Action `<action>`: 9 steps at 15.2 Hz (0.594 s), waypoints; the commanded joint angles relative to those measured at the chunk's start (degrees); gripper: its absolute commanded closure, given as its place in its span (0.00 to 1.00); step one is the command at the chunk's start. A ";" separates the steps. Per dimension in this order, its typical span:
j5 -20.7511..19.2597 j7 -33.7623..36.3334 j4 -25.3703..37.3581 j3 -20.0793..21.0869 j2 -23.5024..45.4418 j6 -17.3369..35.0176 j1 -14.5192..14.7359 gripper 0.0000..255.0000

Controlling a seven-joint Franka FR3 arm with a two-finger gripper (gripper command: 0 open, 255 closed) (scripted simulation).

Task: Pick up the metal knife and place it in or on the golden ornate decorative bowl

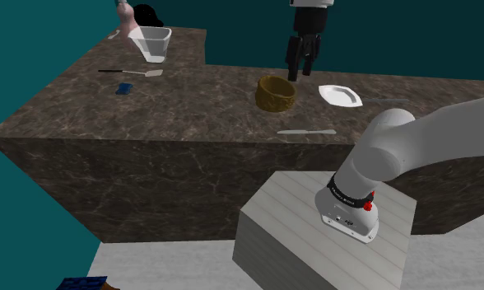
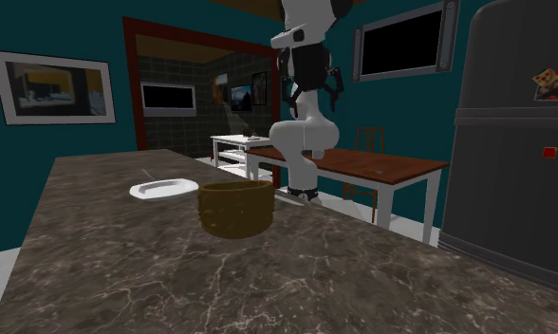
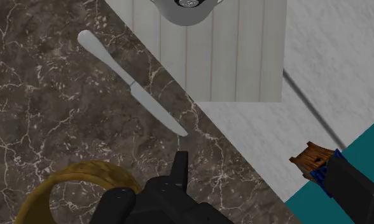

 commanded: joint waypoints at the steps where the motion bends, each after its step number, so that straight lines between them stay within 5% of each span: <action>1: 0.00 0.00 0.00 0.00 0.00 0.00 0.00 0.00; 9: -9.66 -21.85 -19.14 -5.31 -9.44 13.96 3.97 0.00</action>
